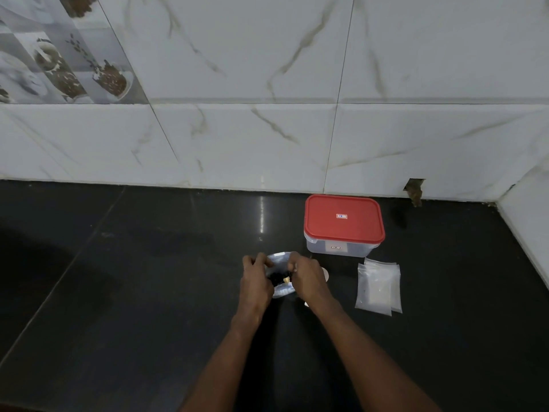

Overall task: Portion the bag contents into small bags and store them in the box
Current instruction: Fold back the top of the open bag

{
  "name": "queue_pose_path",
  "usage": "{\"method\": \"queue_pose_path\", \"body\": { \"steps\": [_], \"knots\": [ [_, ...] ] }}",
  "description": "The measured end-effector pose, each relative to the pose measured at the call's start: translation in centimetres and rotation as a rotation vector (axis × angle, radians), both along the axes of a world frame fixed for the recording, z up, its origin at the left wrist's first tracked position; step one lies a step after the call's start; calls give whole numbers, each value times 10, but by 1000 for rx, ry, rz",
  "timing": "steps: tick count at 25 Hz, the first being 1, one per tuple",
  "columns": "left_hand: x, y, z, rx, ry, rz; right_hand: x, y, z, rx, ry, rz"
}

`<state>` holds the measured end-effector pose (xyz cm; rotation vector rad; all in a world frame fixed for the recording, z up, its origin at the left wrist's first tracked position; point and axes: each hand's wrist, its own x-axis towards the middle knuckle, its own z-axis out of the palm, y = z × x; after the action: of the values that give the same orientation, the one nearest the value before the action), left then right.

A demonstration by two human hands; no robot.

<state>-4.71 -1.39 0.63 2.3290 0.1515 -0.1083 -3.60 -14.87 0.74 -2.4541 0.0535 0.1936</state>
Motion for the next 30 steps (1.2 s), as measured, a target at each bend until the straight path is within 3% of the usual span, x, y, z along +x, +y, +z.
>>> {"method": "queue_pose_path", "body": {
  "steps": [4,8,12,16,20,23,27,30],
  "knots": [
    [3,2,-1,-82,-5,157,2,-7,0,88,30,-46],
    [11,10,-6,-296,155,354,2,-9,-5,148,57,-109],
    [11,5,-10,-406,172,418,2,-6,-15,252,60,-170],
    [10,6,-7,-277,167,253,1,-9,-15,231,22,-116],
    [3,8,-8,-129,-179,-32,2,-14,-9,99,-36,84],
    [-1,5,-16,-21,-72,-26,4,-9,-10,-74,-32,166],
    [1,5,-18,175,29,16,8,-10,-7,-110,75,171],
    [2,5,-19,188,22,41,8,-11,-5,-141,147,176]
  ]
}}
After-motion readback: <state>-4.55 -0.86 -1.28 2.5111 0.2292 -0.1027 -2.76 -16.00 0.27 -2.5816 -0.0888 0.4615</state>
